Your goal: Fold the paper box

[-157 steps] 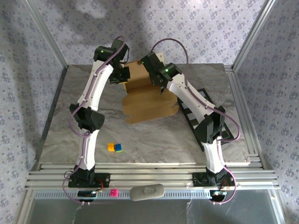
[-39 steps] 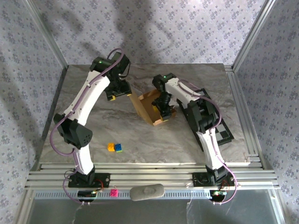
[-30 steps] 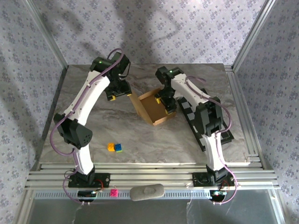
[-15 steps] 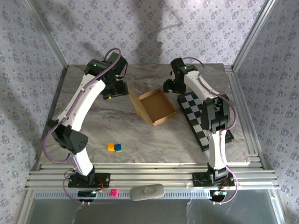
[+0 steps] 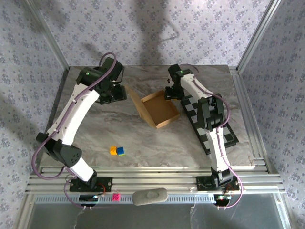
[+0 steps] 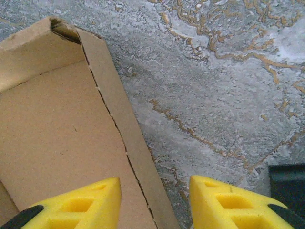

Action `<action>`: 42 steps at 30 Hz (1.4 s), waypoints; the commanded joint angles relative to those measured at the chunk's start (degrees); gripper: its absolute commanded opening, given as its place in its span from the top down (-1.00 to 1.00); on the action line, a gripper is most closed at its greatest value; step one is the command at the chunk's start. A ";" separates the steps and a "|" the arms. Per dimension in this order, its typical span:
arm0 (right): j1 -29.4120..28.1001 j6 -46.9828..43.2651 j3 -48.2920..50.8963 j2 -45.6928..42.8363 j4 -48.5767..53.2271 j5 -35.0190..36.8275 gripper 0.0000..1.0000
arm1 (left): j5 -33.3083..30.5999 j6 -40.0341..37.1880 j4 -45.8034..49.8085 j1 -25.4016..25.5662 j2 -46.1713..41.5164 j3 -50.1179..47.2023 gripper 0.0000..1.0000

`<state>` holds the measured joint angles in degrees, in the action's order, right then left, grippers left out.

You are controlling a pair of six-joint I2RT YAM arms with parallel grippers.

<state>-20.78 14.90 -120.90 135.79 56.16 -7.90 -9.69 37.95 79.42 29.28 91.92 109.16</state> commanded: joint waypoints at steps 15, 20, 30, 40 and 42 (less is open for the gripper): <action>-2.99 36.50 7.82 -6.54 -1.69 7.56 1.00 | 0.11 -1.64 -2.47 -0.52 -2.49 -1.11 -0.29; -5.18 55.23 12.73 -9.75 3.42 9.42 1.00 | 0.44 -1.59 -3.67 -1.04 -3.17 -2.97 -0.29; -11.33 77.39 24.25 -16.13 3.14 2.44 0.56 | 3.69 -6.69 -13.73 -5.72 -4.27 -14.75 -0.19; -8.80 61.77 22.79 -23.00 1.31 6.86 -0.14 | 7.76 -17.07 -28.64 -8.89 -1.92 -22.58 -0.28; -7.51 51.37 22.21 -24.69 -1.35 6.96 -0.21 | 12.11 -18.91 -33.18 -10.58 -1.63 -24.97 -0.30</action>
<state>-30.06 79.07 -97.27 115.39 56.14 -4.01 -2.83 24.25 54.37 20.45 89.69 86.50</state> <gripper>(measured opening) 0.598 0.646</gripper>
